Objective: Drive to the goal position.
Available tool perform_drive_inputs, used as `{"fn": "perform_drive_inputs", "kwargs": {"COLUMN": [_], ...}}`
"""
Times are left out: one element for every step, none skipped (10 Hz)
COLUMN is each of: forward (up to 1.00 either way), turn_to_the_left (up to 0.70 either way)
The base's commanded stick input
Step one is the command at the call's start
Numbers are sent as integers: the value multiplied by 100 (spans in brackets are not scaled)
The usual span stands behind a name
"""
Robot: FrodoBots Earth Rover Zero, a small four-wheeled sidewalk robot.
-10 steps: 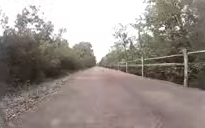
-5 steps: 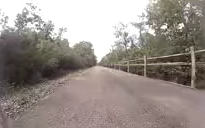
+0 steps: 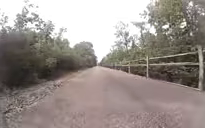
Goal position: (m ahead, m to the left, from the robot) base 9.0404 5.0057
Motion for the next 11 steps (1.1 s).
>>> {"fn": "perform_drive_inputs", "kwargs": {"forward": [70,70,70,70,70,70,70,70,70,70,70], "turn_to_the_left": [-32,-32,-13,0,0,0,0,0,0,0,0]}}
